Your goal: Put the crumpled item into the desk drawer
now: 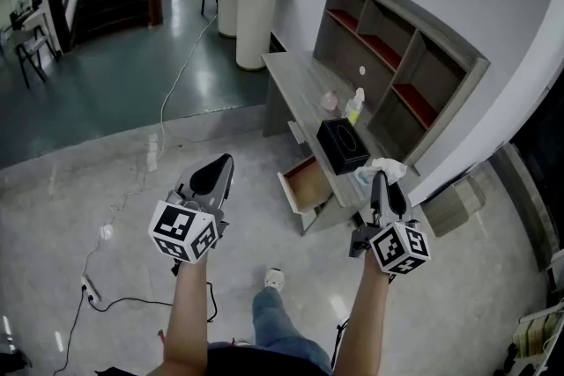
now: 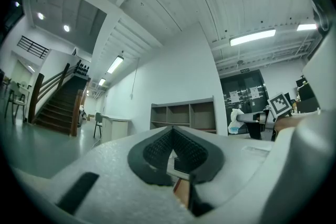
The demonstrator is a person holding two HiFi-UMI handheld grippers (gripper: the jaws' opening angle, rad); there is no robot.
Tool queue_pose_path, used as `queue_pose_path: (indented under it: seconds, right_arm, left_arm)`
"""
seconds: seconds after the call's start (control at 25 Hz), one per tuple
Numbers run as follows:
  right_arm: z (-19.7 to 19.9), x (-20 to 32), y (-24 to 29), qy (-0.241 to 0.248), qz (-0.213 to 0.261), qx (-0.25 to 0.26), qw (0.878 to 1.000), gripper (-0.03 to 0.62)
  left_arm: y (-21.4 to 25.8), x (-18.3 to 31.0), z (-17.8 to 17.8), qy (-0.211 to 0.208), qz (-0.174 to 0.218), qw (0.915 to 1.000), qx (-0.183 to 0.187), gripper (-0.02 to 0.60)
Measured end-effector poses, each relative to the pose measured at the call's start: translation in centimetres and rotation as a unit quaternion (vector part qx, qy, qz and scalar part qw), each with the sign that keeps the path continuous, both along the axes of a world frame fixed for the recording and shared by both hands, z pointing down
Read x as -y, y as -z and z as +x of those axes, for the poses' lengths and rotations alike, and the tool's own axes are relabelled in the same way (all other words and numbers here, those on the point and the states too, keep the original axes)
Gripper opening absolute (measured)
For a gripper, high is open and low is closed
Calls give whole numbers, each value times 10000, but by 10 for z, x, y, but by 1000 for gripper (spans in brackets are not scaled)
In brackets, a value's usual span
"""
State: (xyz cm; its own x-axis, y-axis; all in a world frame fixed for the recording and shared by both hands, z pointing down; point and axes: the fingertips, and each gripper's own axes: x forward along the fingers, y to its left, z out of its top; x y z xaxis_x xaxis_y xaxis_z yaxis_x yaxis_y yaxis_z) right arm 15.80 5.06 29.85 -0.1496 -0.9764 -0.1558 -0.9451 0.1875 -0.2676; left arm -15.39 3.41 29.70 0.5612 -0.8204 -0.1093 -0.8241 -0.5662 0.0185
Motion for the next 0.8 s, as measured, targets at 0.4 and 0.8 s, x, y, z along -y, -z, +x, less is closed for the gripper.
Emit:
queue_pose_path:
  seconds: [0.4, 0.8]
  right_arm:
    - [45, 151, -14, 99, -101, 99, 9999, 98]
    - [46, 289, -38, 359, -347, 132, 9987, 98]
  left_arm:
    - [-14, 144, 37, 170, -181, 9997, 78, 0]
    - [-48, 260, 62, 277, -621, 9974, 234, 0]
